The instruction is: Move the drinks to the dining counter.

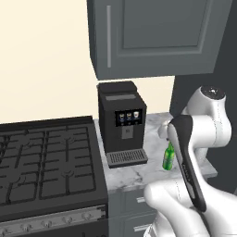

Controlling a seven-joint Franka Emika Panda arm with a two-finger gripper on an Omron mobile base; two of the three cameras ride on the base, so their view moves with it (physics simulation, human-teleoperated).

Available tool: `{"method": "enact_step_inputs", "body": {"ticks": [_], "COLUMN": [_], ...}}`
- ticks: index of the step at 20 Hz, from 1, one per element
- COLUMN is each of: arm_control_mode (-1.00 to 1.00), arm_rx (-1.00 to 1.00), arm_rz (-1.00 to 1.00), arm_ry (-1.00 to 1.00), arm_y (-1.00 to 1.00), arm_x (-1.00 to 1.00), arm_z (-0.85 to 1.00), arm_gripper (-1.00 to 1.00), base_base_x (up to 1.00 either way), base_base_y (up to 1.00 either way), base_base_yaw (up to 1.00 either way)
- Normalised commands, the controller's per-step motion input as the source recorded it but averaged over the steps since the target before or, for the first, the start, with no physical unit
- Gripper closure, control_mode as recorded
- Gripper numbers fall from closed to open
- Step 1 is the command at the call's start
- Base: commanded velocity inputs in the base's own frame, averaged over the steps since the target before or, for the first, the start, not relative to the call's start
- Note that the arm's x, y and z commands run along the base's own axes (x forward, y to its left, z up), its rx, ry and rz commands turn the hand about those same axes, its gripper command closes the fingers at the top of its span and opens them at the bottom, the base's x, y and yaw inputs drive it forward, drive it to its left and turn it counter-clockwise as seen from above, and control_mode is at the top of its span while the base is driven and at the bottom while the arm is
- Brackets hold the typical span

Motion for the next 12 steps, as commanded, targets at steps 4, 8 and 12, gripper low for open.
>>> {"method": "enact_step_inputs", "body": {"ticks": [4, 8, 12], "arm_control_mode": [-1.0, -1.0, -1.0], "arm_rx": [0.0, 0.0, 0.0], "arm_rz": [0.0, 0.0, 0.01], "arm_ry": [0.0, 0.0, 0.0], "arm_y": [0.0, 0.0, -0.11], "arm_x": [0.0, 0.0, 0.0], "arm_z": [-0.16, -0.06, 0.0], "arm_gripper": [-1.0, -1.0, -1.0], "base_base_x": [0.0, 0.0, 0.0], "base_base_y": [0.0, 0.0, 0.0], "base_base_yaw": [0.0, 0.0, 0.0]}}
